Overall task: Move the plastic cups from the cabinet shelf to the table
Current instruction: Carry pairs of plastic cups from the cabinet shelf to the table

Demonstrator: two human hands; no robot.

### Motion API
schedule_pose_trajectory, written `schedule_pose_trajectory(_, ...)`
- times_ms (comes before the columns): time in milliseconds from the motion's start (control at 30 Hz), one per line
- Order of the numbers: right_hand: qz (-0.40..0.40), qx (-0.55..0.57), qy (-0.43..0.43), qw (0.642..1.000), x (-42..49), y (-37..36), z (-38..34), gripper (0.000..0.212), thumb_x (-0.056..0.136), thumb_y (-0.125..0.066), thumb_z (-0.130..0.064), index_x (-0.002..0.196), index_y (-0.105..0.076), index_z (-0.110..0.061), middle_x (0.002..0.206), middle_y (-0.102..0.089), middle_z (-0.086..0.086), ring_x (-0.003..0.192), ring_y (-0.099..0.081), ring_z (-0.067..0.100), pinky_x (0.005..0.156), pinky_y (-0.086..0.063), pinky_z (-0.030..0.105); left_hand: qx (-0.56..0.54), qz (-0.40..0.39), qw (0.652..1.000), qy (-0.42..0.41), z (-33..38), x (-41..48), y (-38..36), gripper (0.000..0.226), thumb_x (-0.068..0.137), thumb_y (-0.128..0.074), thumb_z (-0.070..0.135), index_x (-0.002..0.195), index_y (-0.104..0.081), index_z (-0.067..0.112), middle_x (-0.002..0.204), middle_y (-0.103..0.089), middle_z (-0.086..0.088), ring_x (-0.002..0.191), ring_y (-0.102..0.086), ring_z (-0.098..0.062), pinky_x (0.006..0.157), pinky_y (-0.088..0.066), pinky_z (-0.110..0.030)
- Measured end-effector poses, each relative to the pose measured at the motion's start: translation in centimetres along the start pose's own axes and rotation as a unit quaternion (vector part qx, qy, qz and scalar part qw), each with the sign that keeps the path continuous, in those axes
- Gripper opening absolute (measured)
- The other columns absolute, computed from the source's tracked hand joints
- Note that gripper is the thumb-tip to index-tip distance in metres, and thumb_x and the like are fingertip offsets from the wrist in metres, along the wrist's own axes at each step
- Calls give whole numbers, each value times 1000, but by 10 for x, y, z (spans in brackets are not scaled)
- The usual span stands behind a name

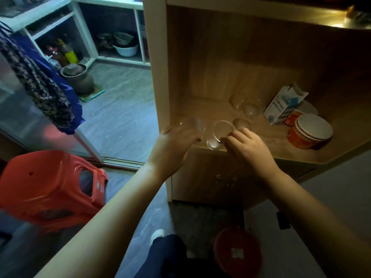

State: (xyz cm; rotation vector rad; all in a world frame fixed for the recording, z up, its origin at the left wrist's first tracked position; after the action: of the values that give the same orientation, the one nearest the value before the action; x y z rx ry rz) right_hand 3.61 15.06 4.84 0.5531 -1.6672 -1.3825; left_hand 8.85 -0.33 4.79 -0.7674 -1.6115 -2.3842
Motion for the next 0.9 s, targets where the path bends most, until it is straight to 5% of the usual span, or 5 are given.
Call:
schedule_pose_trajectory(100, 8, 12, 27, 1000, 9, 4, -27, 20, 82, -62, -6, 101, -67, -4, 98, -68, 15, 88, -61, 34, 71, -52, 44, 23, 27, 999, 34, -9, -25, 30, 23, 82, -46, 4, 88, -67, 13, 87, -69, -2, 82, -62, -28, 71, -45, -37)
schedule_pose_trajectory(200, 2, 21, 59, 998, 23, 2, -57, 23, 79, -67, -6, 103, -67, -6, 102, -67, 14, 95, -61, 36, 79, -50, 44, 63, 13, 997, 45, -21, -53, 54, 29, 79, -54, -8, 93, -67, 12, 90, -70, -3, 85, -63, -29, 75, -49, -40)
schedule_pose_trajectory(500, 103, 109, 168, 974, 76, 4, -195, 17, 79, -64, 3, 92, -69, -7, 84, -68, 7, 81, -60, 32, 73, -51, 39, 137, 50, 982, 121, -64, -159, 144, 35, 71, -64, -12, 93, -68, 15, 91, -70, -1, 85, -63, -25, 76, -47, -37)
schedule_pose_trajectory(900, 83, 191, 305, 929, 124, -22, -494, 19, 81, -64, -5, 97, -67, -15, 90, -65, 2, 90, -60, 29, 76, -45, 35, 212, 60, 935, 279, -124, -401, 329, 25, 72, -62, -2, 90, -69, 13, 90, -71, -2, 83, -64, -28, 73, -46, -38)
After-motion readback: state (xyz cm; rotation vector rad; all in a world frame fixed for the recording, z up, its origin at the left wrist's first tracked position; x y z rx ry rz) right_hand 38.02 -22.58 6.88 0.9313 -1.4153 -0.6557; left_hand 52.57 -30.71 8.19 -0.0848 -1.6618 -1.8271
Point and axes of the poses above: each hand's wrist, its own x-axis towards the middle knuckle, its own y-axis out of the back of the hand, z = x × y, the point moved 6 cm from there along x, towards the middle knuckle
